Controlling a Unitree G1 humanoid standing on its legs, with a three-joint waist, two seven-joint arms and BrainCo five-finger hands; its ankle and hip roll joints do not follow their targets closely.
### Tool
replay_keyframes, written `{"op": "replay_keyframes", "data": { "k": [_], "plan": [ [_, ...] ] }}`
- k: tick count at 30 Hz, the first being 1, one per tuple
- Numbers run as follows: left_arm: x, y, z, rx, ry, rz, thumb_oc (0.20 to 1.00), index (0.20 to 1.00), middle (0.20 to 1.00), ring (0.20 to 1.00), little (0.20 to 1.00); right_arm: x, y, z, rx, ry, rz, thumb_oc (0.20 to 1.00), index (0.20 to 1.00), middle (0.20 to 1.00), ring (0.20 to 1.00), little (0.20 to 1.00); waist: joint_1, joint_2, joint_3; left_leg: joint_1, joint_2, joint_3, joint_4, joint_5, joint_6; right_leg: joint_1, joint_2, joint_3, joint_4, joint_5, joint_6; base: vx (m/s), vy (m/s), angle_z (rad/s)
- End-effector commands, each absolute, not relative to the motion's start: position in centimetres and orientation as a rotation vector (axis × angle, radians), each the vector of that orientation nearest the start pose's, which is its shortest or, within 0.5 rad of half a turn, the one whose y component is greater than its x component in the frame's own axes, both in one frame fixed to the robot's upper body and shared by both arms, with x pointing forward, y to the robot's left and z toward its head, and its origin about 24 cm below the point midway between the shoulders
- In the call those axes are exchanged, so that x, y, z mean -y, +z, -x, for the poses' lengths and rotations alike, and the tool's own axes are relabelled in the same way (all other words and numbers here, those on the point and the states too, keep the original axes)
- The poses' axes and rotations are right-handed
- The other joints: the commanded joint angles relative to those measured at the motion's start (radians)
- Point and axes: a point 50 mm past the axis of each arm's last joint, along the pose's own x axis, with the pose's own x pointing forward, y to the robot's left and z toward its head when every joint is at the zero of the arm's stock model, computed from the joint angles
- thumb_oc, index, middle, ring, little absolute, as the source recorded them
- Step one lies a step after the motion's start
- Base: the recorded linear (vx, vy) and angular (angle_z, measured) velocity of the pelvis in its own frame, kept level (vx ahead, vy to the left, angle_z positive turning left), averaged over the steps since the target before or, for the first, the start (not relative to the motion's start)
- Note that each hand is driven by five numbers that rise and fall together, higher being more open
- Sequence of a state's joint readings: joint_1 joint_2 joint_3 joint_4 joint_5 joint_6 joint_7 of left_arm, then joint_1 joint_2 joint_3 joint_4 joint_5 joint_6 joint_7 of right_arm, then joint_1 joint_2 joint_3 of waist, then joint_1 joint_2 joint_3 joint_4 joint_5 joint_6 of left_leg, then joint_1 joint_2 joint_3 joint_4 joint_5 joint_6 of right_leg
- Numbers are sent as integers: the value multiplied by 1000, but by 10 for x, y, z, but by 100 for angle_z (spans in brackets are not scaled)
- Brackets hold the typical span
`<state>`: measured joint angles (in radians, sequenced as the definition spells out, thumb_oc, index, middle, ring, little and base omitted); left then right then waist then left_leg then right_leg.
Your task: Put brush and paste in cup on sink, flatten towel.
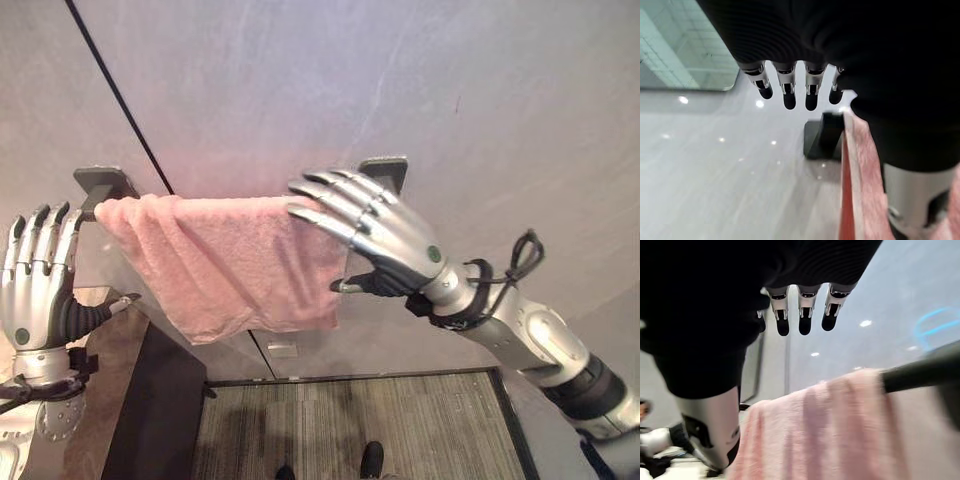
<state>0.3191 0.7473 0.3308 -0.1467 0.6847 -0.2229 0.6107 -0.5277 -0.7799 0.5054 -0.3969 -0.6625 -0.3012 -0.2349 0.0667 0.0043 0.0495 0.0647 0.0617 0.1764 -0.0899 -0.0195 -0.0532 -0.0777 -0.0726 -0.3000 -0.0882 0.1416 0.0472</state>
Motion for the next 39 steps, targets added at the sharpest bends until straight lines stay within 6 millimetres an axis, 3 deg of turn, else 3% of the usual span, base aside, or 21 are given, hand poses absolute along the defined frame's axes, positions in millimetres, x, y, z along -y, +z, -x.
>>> {"op": "replay_keyframes", "data": {
  "k": [1,10,25,30,39],
  "plan": [
    [-317,162,-188,540,436,-1547,1000,1000,1000,1000,1000,89,218,-234,1288,384,1221,1000,1000,1000,1000,1000,3,-41,-22,-77,6,-24,3,65,-29,105,-125,13,1,-48,140,0,0,0],
    [-321,158,-188,482,346,-1631,1000,1000,1000,1000,1000,98,211,-241,1228,426,1352,1000,1000,1000,1000,1000,-6,-43,-18,-72,2,-16,3,57,-26,104,-127,22,1,-45,144,0,0,0],
    [-329,154,-185,456,487,-1556,1000,1000,1000,1000,1000,102,186,-259,1089,450,1452,1000,1000,1000,1000,1000,-2,-18,-31,-65,-2,-11,3,57,-27,107,-133,23,1,-51,141,1,3,-4],
    [-330,162,-186,487,525,-1560,1000,1000,1000,1000,1000,108,175,-268,1033,461,1558,1000,1000,1000,1000,1000,2,-16,-34,-68,-1,-17,3,59,-31,109,-131,17,1,-55,138,0,0,0],
    [-331,185,-183,582,613,-1584,1000,1000,1000,1000,1000,103,181,-273,1067,461,1622,1000,1000,1000,1000,1000,12,-14,-33,-76,-1,-23,3,62,-33,104,-129,14,1,-53,137,0,0,0]
  ]
}}
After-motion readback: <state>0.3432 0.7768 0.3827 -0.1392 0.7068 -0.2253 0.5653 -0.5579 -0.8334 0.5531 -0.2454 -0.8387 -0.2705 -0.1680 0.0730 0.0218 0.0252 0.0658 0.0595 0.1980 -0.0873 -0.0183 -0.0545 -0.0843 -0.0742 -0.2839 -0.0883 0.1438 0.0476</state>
